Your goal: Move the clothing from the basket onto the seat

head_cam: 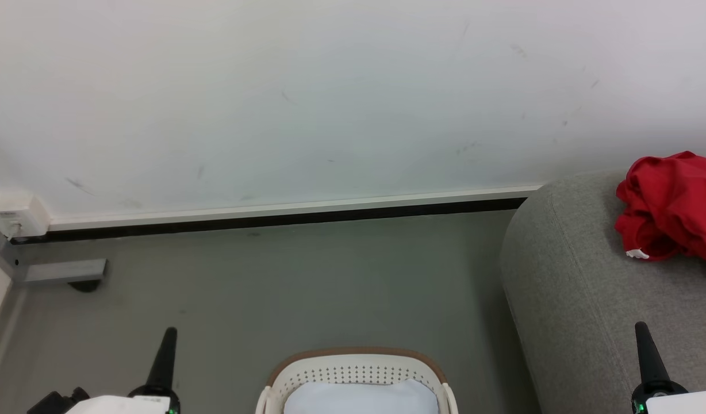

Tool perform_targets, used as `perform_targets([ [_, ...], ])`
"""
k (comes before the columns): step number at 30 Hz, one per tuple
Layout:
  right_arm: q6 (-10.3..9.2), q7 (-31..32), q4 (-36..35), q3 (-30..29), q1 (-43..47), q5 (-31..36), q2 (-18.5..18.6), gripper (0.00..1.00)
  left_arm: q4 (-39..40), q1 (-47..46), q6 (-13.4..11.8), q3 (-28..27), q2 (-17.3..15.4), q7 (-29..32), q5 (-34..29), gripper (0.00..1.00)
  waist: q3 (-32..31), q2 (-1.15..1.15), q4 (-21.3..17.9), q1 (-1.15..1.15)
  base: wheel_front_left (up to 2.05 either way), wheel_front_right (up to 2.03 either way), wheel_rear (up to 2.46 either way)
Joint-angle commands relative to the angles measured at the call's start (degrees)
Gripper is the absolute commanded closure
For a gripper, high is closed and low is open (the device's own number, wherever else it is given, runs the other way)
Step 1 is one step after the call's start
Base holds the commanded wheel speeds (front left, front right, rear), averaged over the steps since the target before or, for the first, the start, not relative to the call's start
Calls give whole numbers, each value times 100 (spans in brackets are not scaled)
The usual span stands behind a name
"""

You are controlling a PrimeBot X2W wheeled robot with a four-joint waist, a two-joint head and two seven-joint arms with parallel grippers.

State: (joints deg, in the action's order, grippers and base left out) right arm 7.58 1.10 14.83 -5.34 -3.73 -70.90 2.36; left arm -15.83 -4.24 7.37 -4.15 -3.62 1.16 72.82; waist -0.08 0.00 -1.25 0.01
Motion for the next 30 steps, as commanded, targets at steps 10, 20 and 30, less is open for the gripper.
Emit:
perform_targets([
  [10, -10, 152, -67, -43, -150, -576, 68, 100, 94, -131, 15, -86, 12, 148, 532, 100, 5, 0, 26, -1, 0, 0, 0],
  [20, -12, 279, -75, -70, -203, -1069, 71, 100, 117, -163, 17, -142, 30, 280, 984, 100, 10, 0, 53, -1, 0, 0, 0],
  [30, -13, 392, -83, -96, -230, -1498, 71, 100, 142, -186, 19, -193, 45, 388, 1384, 100, 15, 0, 80, -1, 0, 0, 0],
])
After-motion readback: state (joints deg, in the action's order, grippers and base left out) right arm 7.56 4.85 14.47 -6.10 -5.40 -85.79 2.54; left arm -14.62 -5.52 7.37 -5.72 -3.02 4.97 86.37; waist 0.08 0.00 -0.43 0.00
